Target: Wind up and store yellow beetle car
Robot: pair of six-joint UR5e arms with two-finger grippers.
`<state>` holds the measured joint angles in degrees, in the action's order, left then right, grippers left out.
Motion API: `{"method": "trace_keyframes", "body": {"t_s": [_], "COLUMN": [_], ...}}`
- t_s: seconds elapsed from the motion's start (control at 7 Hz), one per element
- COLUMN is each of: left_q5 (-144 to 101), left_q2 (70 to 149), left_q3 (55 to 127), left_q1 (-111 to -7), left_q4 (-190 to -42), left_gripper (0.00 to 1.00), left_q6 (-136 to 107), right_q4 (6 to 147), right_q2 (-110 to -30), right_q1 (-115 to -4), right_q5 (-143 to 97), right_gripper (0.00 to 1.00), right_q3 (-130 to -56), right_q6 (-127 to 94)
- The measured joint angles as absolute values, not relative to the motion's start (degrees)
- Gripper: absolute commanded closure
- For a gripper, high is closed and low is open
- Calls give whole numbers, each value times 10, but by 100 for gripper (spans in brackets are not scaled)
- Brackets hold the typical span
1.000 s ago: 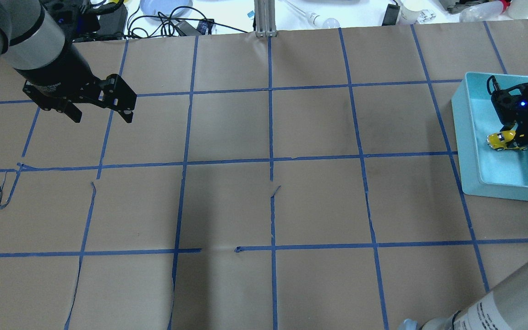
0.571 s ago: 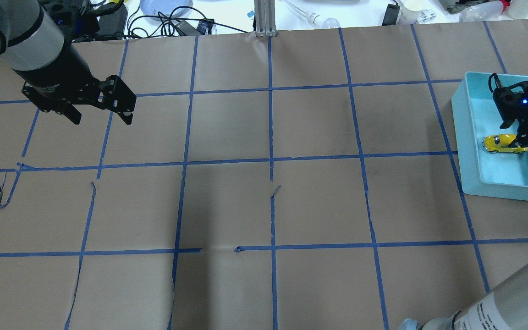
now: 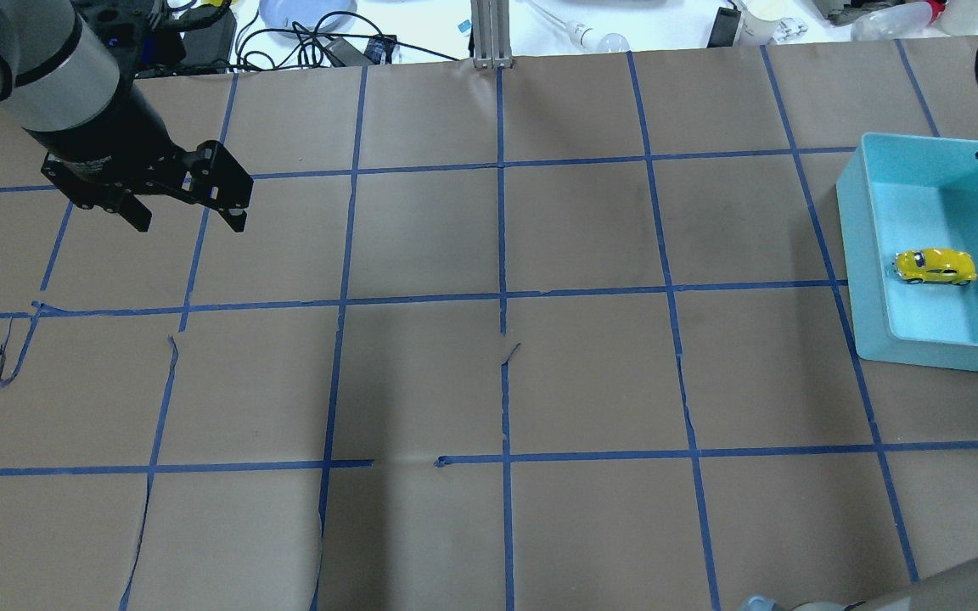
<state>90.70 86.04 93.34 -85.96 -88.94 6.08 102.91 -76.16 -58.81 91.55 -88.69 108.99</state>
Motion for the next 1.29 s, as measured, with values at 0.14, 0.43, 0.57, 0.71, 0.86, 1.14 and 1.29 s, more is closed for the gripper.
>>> {"method": "trace_keyframes", "body": {"t_s": [0.14, 0.43, 0.57, 0.71, 0.86, 1.14, 1.29], "left_q5": [907, 907, 907, 907, 907, 906, 906], "left_q2": [860, 860, 860, 860, 860, 860, 860], "left_q3": [933, 933, 933, 933, 933, 933, 933], "left_q1": [-860, -860, -860, -860, -860, -860, -860], "left_q4": [-889, -889, -889, -889, -889, -889, -889], "left_gripper": [0, 0, 0, 0, 0, 0, 0], "left_q6": [61, 61, 62, 62, 62, 62, 62], "right_q4": [984, 917, 896, 884, 874, 865, 864], "right_q2": [-802, -860, -872, -877, -878, -875, -873], "right_q1": [-600, -634, -659, -696, -739, -849, -896], "right_q5": [909, 907, 904, 903, 903, 905, 904], "right_gripper": [0, 0, 0, 0, 0, 0, 0], "right_q3": [-882, -880, -879, -875, -864, -835, -827], "right_q6": [1022, 848, 724, 599, 486, 270, 175]}}
